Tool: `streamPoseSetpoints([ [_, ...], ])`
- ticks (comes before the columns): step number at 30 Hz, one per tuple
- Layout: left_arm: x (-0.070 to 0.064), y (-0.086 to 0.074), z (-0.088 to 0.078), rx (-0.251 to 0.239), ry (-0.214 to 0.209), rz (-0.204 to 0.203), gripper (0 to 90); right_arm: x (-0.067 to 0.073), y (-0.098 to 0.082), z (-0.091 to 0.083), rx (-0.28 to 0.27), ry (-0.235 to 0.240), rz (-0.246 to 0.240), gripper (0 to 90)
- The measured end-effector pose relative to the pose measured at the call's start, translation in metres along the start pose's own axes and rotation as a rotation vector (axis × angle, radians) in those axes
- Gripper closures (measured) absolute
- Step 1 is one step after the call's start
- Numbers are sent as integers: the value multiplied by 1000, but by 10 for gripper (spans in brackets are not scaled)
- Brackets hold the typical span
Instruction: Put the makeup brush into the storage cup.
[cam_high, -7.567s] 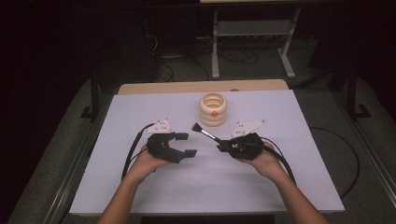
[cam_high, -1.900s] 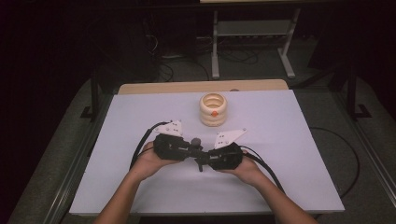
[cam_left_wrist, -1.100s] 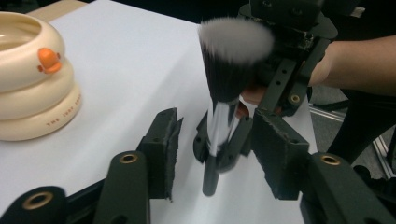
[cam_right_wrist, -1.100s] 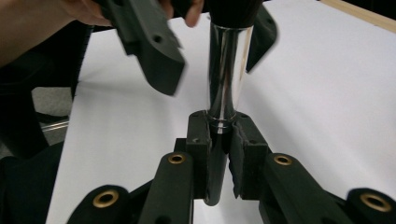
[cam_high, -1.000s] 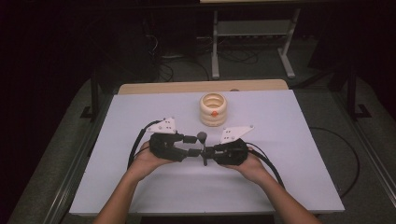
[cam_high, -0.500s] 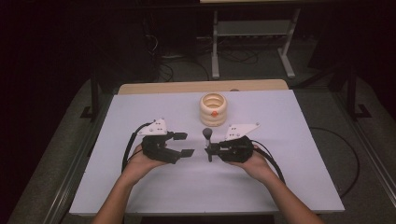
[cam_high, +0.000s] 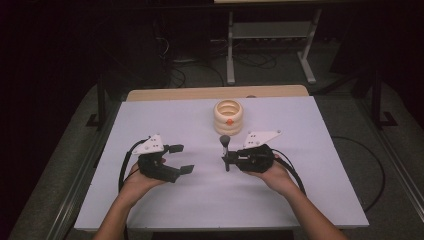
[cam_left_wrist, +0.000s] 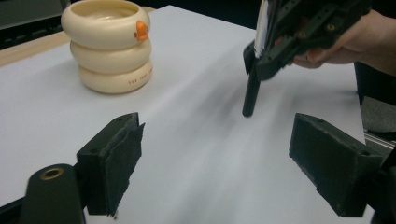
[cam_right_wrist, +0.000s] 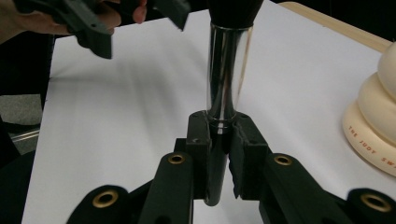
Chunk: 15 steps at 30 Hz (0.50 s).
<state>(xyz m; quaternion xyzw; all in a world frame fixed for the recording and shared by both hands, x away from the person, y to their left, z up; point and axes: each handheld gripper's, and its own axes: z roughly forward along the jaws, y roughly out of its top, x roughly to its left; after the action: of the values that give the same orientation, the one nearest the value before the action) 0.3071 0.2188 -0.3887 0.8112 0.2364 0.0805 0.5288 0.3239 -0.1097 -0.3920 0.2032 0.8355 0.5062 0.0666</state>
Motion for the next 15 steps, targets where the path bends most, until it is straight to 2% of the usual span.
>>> streamPoseSetpoints([
  [7, 0, -12, -14, -26, 32, -22, 115, -2, 1, -1, 0, -23, 14, 780],
  [12, 0, -20, -21, -42, 61, -15, 116, -3, 1, -3, -4, -36, 22, 780],
  [15, -1, -25, -24, -44, 73, -25, 117, -5, 2, -4, -6, -45, 24, 779],
])
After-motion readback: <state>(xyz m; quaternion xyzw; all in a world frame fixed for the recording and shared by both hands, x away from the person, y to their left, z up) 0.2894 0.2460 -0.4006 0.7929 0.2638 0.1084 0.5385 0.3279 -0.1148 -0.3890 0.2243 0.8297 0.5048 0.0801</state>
